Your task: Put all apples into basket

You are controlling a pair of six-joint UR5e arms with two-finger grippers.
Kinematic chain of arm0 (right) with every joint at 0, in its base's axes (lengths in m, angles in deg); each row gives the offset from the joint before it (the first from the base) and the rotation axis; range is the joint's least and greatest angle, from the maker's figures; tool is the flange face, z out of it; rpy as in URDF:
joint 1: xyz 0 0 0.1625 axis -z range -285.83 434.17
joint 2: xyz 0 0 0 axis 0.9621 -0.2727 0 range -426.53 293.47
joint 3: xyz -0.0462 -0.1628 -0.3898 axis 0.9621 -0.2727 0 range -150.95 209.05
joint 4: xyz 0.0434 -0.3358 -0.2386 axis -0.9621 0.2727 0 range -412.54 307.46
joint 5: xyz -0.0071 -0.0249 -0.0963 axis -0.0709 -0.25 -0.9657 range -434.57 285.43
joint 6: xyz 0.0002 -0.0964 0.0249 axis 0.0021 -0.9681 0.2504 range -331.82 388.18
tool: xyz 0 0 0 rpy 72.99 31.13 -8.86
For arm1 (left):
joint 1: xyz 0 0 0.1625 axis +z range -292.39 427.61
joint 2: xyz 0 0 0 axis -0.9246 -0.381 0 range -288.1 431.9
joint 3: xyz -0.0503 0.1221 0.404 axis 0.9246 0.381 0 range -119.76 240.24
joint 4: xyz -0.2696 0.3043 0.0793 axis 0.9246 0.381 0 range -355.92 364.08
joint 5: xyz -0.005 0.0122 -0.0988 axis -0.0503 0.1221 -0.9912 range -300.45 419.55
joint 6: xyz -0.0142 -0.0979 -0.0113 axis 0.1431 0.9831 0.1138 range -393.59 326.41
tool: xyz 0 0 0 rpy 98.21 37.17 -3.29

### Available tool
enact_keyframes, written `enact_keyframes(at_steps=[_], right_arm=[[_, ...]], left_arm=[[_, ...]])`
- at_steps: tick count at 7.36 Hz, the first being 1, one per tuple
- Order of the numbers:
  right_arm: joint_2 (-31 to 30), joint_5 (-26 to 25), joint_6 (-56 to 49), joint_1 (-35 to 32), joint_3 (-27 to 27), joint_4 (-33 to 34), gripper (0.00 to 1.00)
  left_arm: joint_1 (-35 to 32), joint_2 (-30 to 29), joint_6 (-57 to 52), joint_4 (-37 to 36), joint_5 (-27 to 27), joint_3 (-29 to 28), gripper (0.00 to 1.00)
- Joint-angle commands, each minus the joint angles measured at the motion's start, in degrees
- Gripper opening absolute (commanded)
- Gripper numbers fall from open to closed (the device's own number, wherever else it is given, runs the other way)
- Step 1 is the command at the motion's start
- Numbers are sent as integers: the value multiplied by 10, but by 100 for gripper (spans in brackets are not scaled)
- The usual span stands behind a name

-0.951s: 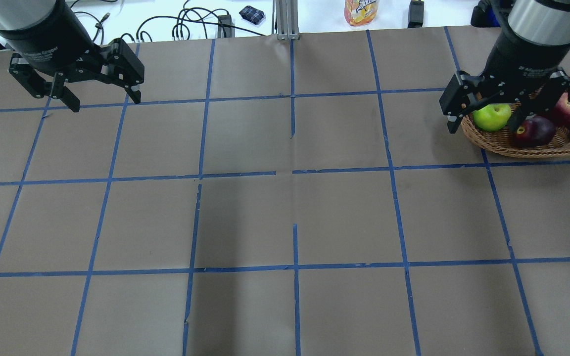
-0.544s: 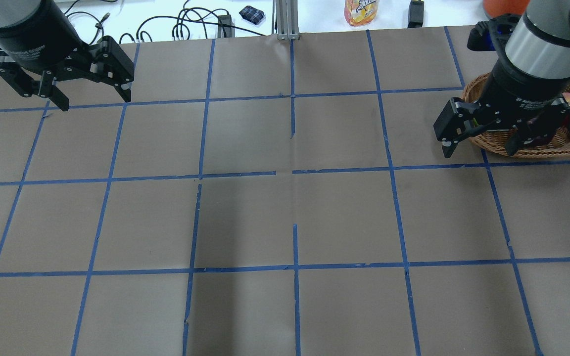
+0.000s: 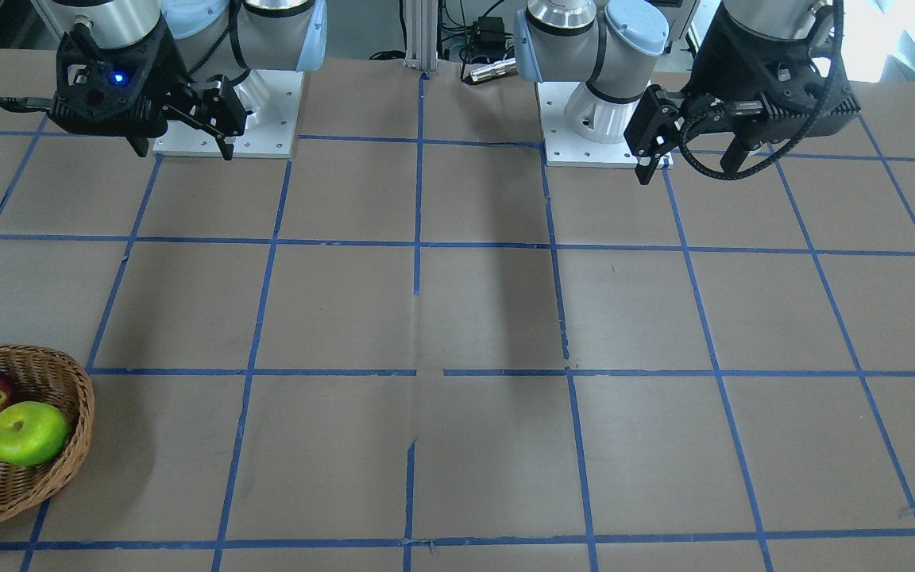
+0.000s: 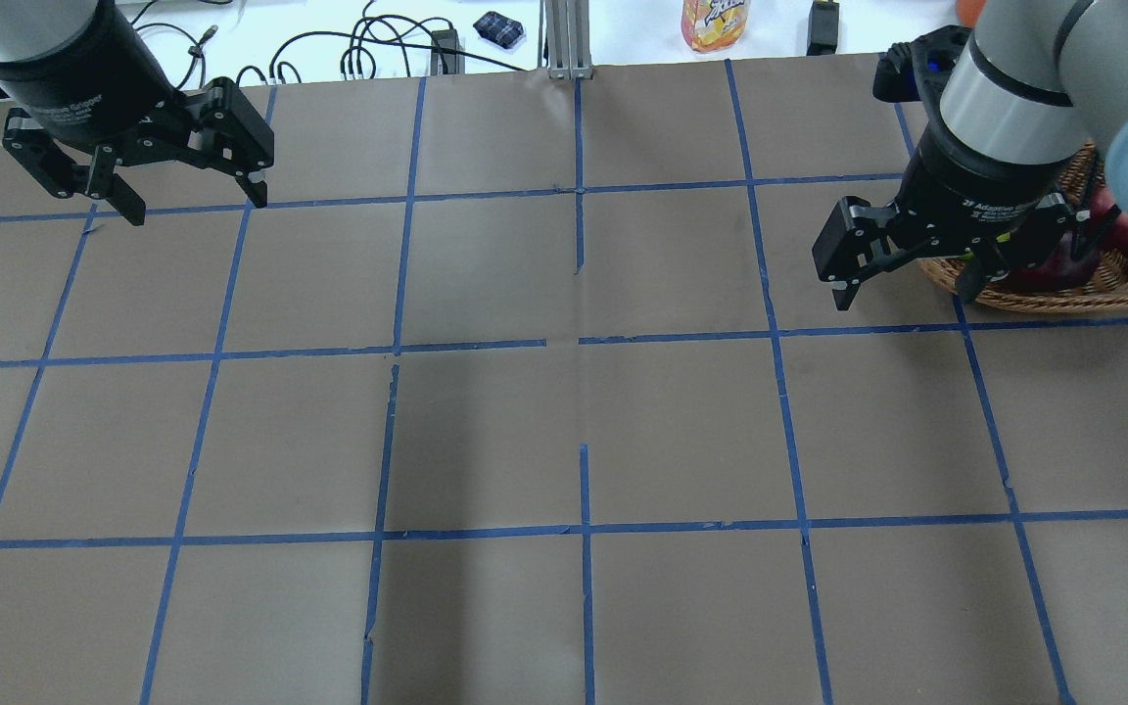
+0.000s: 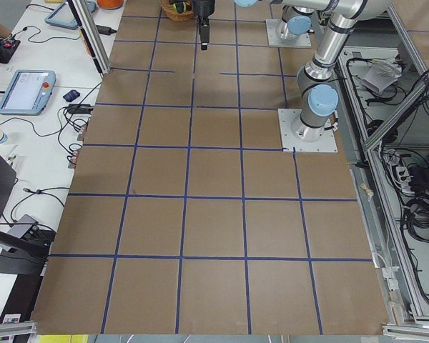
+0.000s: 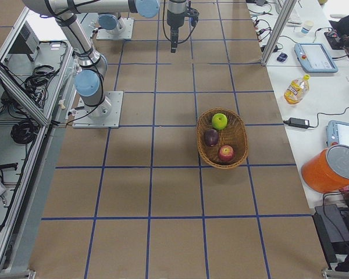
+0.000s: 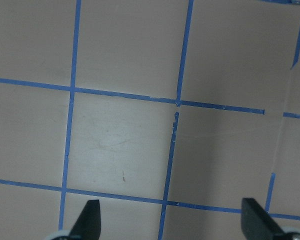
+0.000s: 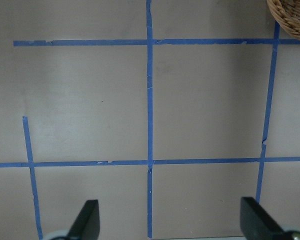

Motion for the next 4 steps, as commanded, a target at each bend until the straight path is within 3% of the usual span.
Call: enact_keyframes(at_steps=[1,4], right_arm=[[-2,-3,2,-2,-2,2,100],[-1,-1,2,-2,-2,0,100]], left_arm=[[0,1,0,0,1,-1,100],[0,3,-5,0,27,0,100]])
